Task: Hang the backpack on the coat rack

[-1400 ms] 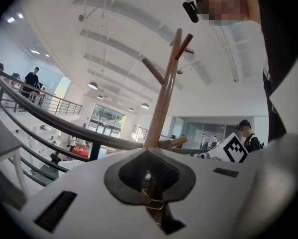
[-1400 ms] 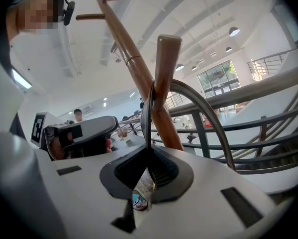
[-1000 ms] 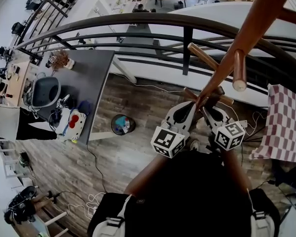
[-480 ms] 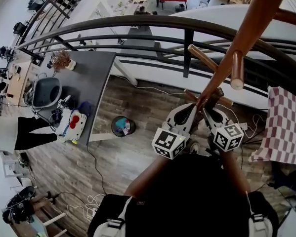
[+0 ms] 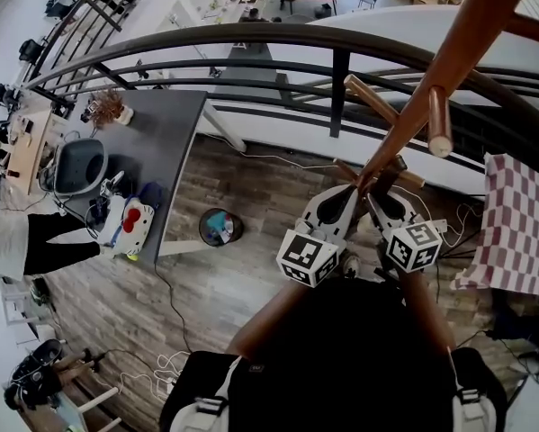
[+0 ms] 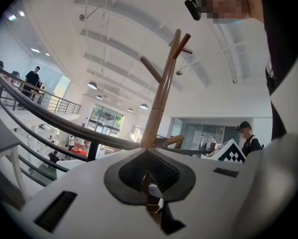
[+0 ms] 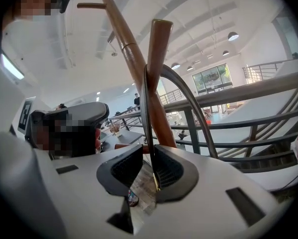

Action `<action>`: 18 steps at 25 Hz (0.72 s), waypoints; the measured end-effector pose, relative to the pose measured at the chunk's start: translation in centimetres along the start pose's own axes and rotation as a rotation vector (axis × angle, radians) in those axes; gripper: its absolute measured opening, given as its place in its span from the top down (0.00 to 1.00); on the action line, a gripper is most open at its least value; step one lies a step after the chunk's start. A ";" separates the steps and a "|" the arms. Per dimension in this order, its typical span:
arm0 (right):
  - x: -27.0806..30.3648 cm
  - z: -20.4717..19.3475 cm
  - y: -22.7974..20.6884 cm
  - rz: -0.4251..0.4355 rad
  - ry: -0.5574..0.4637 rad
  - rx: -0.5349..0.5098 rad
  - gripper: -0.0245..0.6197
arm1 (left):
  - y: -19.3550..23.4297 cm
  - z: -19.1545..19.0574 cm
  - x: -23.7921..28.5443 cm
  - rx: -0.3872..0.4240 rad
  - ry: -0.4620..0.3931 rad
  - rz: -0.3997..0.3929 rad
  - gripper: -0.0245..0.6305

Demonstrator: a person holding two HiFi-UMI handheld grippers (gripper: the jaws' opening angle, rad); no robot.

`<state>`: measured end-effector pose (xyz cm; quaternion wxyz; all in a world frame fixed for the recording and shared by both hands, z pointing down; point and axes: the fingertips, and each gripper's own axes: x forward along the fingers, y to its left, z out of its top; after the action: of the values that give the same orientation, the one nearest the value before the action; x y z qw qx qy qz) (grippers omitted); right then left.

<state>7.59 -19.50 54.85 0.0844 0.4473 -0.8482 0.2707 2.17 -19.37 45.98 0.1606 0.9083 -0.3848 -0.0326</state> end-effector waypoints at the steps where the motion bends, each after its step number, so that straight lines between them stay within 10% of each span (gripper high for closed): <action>1: 0.0 0.0 0.1 -0.005 0.001 -0.008 0.84 | 0.1 0.0 0.0 0.003 0.001 0.003 0.95; 18: -0.4 0.3 0.0 -0.071 -0.019 -0.049 0.79 | 0.1 -0.3 -0.7 0.005 0.011 -0.011 0.95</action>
<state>7.84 -19.43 54.43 0.0968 0.4775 -0.8389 0.2425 1.62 -18.85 46.26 0.1601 0.9111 -0.3789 -0.0275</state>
